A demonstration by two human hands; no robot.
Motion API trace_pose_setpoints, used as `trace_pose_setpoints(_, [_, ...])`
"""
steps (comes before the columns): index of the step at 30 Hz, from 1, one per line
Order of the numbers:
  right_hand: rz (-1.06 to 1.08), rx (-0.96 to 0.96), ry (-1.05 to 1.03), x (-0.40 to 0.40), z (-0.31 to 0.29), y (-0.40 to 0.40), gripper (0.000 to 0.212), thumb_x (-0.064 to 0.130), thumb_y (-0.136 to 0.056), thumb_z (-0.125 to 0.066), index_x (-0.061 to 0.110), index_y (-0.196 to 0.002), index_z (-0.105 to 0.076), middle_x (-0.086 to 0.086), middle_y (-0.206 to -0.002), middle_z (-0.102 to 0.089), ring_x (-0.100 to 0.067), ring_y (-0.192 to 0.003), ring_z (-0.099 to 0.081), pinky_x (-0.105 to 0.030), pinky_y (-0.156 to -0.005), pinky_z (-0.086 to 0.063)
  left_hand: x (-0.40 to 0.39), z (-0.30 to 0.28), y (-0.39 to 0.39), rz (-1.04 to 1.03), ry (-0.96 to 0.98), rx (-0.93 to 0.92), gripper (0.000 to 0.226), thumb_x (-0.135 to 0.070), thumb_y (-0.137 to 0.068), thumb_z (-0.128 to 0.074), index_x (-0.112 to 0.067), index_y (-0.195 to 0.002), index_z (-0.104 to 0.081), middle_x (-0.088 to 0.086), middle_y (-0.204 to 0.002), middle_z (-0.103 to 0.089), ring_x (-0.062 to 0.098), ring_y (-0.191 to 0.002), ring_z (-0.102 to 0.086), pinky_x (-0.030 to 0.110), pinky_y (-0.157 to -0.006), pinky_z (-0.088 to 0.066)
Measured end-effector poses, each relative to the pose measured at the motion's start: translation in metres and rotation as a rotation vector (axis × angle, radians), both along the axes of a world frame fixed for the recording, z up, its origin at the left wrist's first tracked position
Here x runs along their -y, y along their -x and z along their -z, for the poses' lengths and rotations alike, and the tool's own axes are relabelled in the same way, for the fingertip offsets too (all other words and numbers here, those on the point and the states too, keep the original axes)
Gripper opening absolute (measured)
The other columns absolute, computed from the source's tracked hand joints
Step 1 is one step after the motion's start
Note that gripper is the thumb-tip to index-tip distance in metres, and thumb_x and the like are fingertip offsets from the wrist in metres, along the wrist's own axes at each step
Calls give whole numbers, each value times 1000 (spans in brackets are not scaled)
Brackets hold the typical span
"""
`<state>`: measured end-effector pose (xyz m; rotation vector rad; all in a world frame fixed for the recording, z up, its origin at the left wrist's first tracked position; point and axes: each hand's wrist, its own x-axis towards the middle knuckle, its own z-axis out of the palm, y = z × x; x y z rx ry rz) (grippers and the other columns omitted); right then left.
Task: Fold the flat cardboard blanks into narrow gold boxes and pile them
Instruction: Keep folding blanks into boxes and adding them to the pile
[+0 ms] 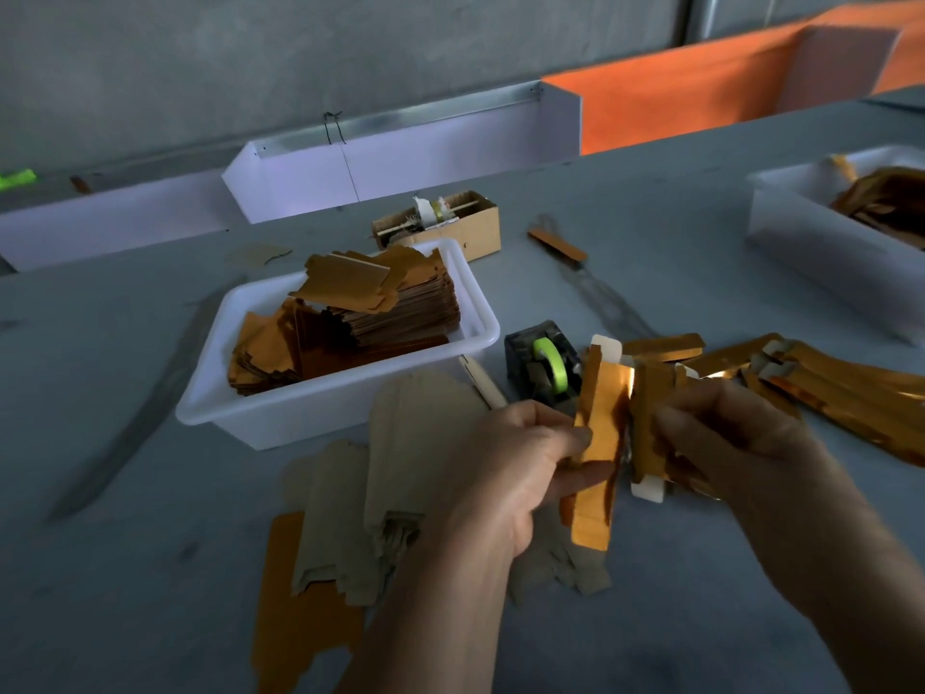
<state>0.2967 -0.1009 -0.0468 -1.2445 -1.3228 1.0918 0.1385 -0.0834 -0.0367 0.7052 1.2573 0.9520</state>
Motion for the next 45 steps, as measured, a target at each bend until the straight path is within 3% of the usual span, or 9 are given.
trace_pose_setpoints(2, [-153,21,-24,1,-10,2,13,17,-78,-62,26,-77,-70,6,-69,-65,-1,-62,-58,-12,-56,-47,4,-2,2,-7,-3,7,14,8,-86,-61,-2,-76,-60,21,-90,-68,25,-70,-70,26,-57,-59])
trace_pose_setpoints(5, [-207,144,-78,-2,-18,8,20,10,-81,-63,26,-73,-72,8,-73,-68,1,-63,-59,-8,-53,-44,9,-5,3,-11,-21,11,12,8,-85,-62,-2,-78,-62,17,-83,-70,22,-65,-71,26,-57,-59])
trace_pose_setpoints(9, [-211,270,-94,-2,-18,13,28,9,-84,-62,36,-82,-70,12,-79,-69,-3,-74,-63,-18,-63,-49,13,-7,3,3,-35,6,11,8,-86,-61,-1,-80,-65,19,-87,-71,23,-71,-72,26,-58,-59])
trace_pose_setpoints(13, [-184,380,-98,-2,-19,16,42,13,-83,-65,41,-112,-55,10,-80,-68,-4,-75,-64,-25,-68,-51,16,-9,3,12,-54,4,7,6,-85,-63,0,-82,-65,21,-90,-70,26,-74,-72,27,-61,-59])
trace_pose_setpoints(25, [-102,481,-110,0,-29,27,26,21,-80,-69,27,-93,-48,5,-75,-67,-4,-70,-65,-19,-62,-50,20,-14,11,85,-88,69,10,2,-87,-60,8,-94,-64,26,-97,-70,31,-87,-72,31,-72,-60])
trace_pose_setpoints(34, [-17,639,-130,4,-28,33,25,22,-82,-67,24,-97,-47,8,-76,-63,-1,-70,-61,-14,-56,-46,27,-12,4,-3,-177,-107,13,-6,-91,-59,-5,-82,-67,15,-86,-73,25,-76,-73,33,-71,-60])
trace_pose_setpoints(38, [129,804,-149,12,-31,38,28,33,-84,-64,26,-98,-41,8,-78,-60,-8,-67,-58,-23,-57,-48,32,-8,-7,-49,-268,-240,22,-8,-92,-58,-16,-74,-66,1,-69,-72,18,-67,-73,38,-72,-60])
trace_pose_setpoints(42, [205,985,-146,14,-33,35,46,63,-72,-56,30,-90,-28,14,-63,-43,-2,-53,-42,-22,-44,-31,35,-5,-5,-54,-310,-335,17,-14,-94,-57,-20,-81,-66,1,-79,-73,17,-72,-73,35,-72,-60])
trace_pose_setpoints(45, [101,725,-51,8,-26,28,47,61,-64,-56,25,-92,-44,13,-71,-52,-3,-64,-51,-18,-52,-36,35,-6,1,-51,-333,-307,14,-14,-93,-59,-20,-84,-67,2,-84,-73,18,-75,-73,38,-74,-60])
